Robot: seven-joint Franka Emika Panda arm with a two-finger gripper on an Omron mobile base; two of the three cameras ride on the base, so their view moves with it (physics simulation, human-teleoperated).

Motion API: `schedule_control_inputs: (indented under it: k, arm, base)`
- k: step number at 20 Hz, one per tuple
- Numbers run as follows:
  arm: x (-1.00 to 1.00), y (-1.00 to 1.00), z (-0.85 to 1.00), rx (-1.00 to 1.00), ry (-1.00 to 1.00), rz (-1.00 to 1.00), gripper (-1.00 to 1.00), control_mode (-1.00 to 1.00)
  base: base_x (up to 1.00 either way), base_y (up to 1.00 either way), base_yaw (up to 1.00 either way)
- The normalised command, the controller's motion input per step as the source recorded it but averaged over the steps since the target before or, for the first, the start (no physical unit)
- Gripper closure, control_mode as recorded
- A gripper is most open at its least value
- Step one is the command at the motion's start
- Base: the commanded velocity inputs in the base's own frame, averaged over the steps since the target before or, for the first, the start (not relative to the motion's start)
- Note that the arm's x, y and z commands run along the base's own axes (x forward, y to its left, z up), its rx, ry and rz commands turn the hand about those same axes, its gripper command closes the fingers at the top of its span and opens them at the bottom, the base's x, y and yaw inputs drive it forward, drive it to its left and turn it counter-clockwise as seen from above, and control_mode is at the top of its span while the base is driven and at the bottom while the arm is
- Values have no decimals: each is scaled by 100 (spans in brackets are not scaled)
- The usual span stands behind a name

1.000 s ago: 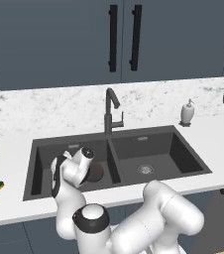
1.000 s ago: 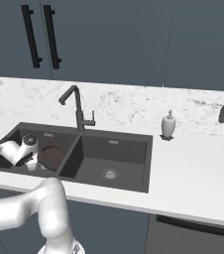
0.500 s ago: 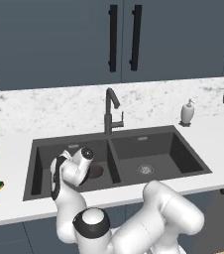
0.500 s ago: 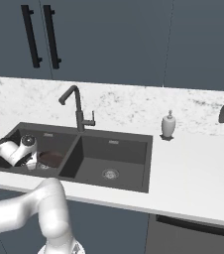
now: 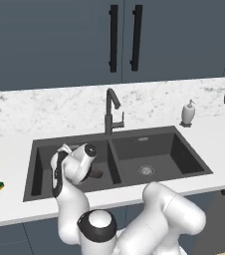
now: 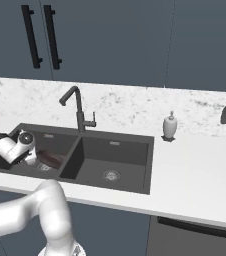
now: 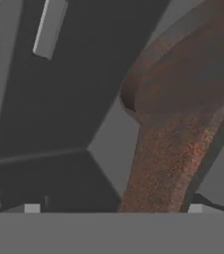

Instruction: Pick the pan and sponge and place them into the sink. Then turn on the water.

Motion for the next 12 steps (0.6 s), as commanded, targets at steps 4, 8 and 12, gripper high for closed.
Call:
schedule_control_inputs:
  k: [4,8,12]
  arm:
    - [-15,2,33,0,-4,3,-100,-100]
    - [-2,13,3,-8,26,0,-100,-100]
    - [0,10,-5,-6,52,0,-100,-100]
  base:
    - [0,0,0]
    - [0,0,0]
    - [0,0,0]
